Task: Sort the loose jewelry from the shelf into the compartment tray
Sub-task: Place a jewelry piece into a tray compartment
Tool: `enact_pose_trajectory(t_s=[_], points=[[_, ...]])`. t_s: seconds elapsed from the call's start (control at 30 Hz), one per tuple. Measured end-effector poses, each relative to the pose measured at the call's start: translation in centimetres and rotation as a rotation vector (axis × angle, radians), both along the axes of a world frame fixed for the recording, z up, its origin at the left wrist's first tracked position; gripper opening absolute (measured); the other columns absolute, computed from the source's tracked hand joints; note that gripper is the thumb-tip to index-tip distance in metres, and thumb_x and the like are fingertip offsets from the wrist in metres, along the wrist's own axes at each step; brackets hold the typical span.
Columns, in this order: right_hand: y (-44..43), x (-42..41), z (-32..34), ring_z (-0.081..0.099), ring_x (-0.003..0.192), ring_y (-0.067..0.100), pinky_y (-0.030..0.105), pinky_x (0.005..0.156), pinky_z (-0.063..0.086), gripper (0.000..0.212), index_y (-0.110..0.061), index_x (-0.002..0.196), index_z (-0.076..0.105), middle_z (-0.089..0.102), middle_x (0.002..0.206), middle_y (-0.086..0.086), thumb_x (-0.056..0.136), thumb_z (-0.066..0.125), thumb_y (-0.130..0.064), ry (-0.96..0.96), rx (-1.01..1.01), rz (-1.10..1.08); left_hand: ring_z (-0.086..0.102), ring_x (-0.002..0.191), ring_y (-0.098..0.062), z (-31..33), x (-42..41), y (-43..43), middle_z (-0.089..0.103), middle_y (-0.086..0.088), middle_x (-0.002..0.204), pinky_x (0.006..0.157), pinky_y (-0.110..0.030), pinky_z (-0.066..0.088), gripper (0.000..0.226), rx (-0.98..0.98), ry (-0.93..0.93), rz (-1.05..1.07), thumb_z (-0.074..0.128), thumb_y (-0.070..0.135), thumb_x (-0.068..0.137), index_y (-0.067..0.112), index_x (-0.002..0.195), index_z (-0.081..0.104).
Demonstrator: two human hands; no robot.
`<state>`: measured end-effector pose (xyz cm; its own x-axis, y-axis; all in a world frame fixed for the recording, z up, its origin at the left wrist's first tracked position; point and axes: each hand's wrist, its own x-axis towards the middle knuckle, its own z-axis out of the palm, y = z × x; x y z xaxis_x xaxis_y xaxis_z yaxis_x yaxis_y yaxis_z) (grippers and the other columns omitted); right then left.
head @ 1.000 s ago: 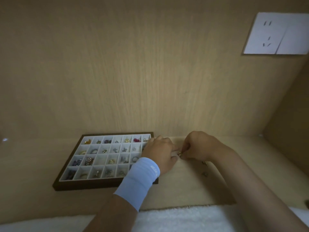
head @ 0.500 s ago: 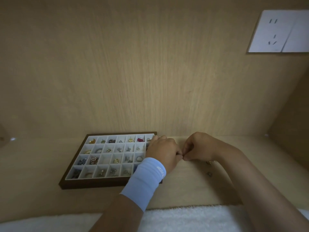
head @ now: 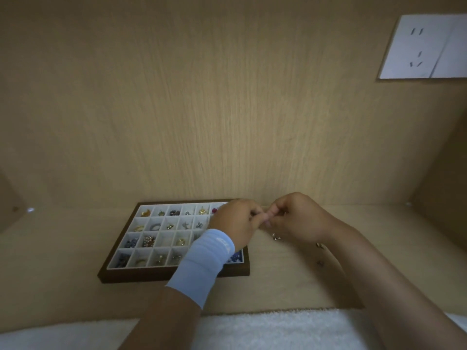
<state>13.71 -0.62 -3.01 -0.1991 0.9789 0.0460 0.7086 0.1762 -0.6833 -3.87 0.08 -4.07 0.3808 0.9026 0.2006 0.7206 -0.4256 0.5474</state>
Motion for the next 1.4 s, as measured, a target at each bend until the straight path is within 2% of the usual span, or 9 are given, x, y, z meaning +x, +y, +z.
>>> enact_pose_trajectory(t_s=[0.23,0.37,0.47,0.6,0.67,0.9,1.07,1.23,1.4], points=[[-0.8,-4.1,1.5,0.057,0.049,-0.003,0.011,0.05,0.043,0.009,-0.005,0.093,0.079,0.074,0.07,-0.003,0.085,0.077,-0.009,0.564,0.09,-0.032,0.062,0.071,0.004,2.8,-4.2,-1.2,0.068,0.018,0.071,0.07,-0.015,0.046,0.014,-0.12,-0.484,0.05,0.06,0.026,0.093,0.025,0.086,0.071],[-0.8,-7.8,1.9,0.071,0.068,0.005,0.015,0.063,0.052,0.009,-0.008,0.09,0.078,0.077,0.077,0.0,0.082,0.08,-0.011,0.616,0.057,-0.01,0.061,0.065,0.003,3.2,-7.6,-2.1,0.072,0.009,0.072,0.067,-0.016,0.047,0.01,-0.153,-0.597,0.145,0.061,0.02,0.093,0.018,0.091,0.071],[-0.2,-10.1,1.8,0.072,0.07,0.006,0.016,0.062,0.052,0.004,-0.013,0.089,0.078,0.077,0.078,-0.001,0.085,0.078,-0.015,0.487,-0.003,0.056,0.064,0.073,-0.002,2.4,-10.5,-2.3,0.072,0.007,0.077,0.071,-0.024,0.05,0.01,-0.108,-0.484,0.202,0.063,0.024,0.091,0.026,0.084,0.071],[0.3,-12.4,1.2,0.069,0.076,0.001,0.027,0.076,0.058,0.01,-0.026,0.081,0.078,0.075,0.08,-0.011,0.089,0.073,-0.025,0.082,0.06,0.132,0.055,0.095,-0.011,-0.1,-14.1,-2.8,0.065,0.016,0.094,0.085,-0.032,0.047,0.014,0.154,0.133,0.25,0.056,0.042,0.086,0.037,0.084,0.068],[0.4,-13.5,0.9,0.068,0.078,0.001,0.034,0.081,0.059,0.011,-0.027,0.077,0.076,0.073,0.08,-0.013,0.087,0.074,-0.029,-0.036,0.074,0.118,0.052,0.103,-0.016,-1.3,-15.2,-3.3,0.063,0.012,0.103,0.088,-0.036,0.047,0.032,0.227,0.263,0.261,0.045,0.053,0.077,0.038,0.088,0.071],[0.1,-15.6,0.1,0.067,0.08,0.006,0.04,0.078,0.059,0.017,-0.025,0.078,0.076,0.074,0.084,-0.01,0.089,0.064,-0.031,-0.234,0.102,0.084,0.038,0.128,-0.017,-2.4,-15.7,-3.8,0.049,0.009,0.136,0.107,-0.04,0.036,0.058,0.223,0.37,0.195,0.031,0.068,0.074,0.044,0.113,0.066],[0.0,-15.8,0.5,0.065,0.082,0.005,0.034,0.077,0.057,0.012,-0.028,0.08,0.077,0.073,0.085,-0.012,0.087,0.067,-0.029,-0.308,0.126,0.098,0.042,0.118,-0.012,-2.5,-15.8,-3.5,0.056,0.013,0.122,0.105,-0.036,0.036,0.053,0.215,0.282,0.163,0.033,0.067,0.073,0.04,0.1,0.07],[0.5,-16.6,0.5,0.066,0.081,0.006,0.032,0.073,0.057,0.012,-0.03,0.08,0.079,0.073,0.083,-0.012,0.086,0.068,-0.028,-0.375,0.104,0.164,0.05,0.102,-0.006,-2.3,-16.2,-3.4,0.068,0.018,0.1,0.098,-0.028,0.041,0.027,0.207,0.127,0.178,0.051,0.048,0.082,0.034,0.09,0.073],[0.5,-17.3,0.8,0.06,0.081,0.009,0.021,0.054,0.034,0.016,-0.033,0.092,0.08,0.073,0.088,-0.009,0.09,0.065,-0.027,-0.519,0.176,0.24,0.054,0.096,-0.006,-2.5,-16.4,-3.4,0.07,0.016,0.094,0.093,-0.026,0.044,0.026,0.199,0.033,0.213,0.048,0.04,0.079,0.032,0.085,0.072]])
